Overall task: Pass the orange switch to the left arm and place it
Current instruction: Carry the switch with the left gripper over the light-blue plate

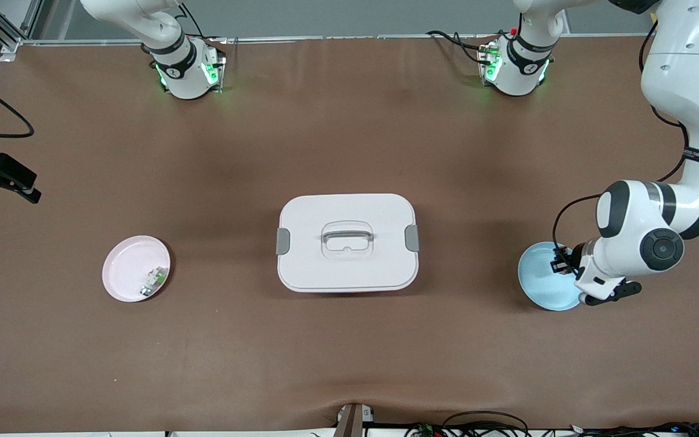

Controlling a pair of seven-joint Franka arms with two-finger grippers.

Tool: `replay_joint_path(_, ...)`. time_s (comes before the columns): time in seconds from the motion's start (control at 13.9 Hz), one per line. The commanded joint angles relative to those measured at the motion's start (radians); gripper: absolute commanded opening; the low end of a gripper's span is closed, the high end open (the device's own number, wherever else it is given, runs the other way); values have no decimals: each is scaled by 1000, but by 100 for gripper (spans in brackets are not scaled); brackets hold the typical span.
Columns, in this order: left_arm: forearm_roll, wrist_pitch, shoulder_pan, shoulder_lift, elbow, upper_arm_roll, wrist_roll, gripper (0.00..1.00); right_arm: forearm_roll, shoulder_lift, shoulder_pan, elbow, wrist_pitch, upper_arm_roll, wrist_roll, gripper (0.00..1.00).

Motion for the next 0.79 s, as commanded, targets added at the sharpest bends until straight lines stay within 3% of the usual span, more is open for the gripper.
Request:
replay_joint_path(0.0, 35, 73, 17, 38, 7, -7, -19, 0, -16, 7, -15, 20, -17, 10, 21, 100)
replay_joint_path(0.29, 27, 119, 19, 57, 17, -9, -19, 0, -16, 5, -15, 22, -15, 9, 15, 100)
replay_joint_path(0.36, 27, 122, 19, 61, 18, -9, -19, 17, -16, 5, -15, 22, -15, 10, 15, 100)
replay_joint_path(0.43, 34, 122, 19, 61, 18, -9, -19, 49, -16, 5, -12, 22, -15, 10, 17, 100)
replay_joint_path(0.5, 40, 122, 24, 58, 20, -9, -9, 99, -16, 5, -12, 22, -15, 10, 15, 100)
replay_joint_path(0.72, 46, 121, 24, 40, 20, -10, -5, 100, -14, 5, -9, 22, -12, 10, 17, 100)
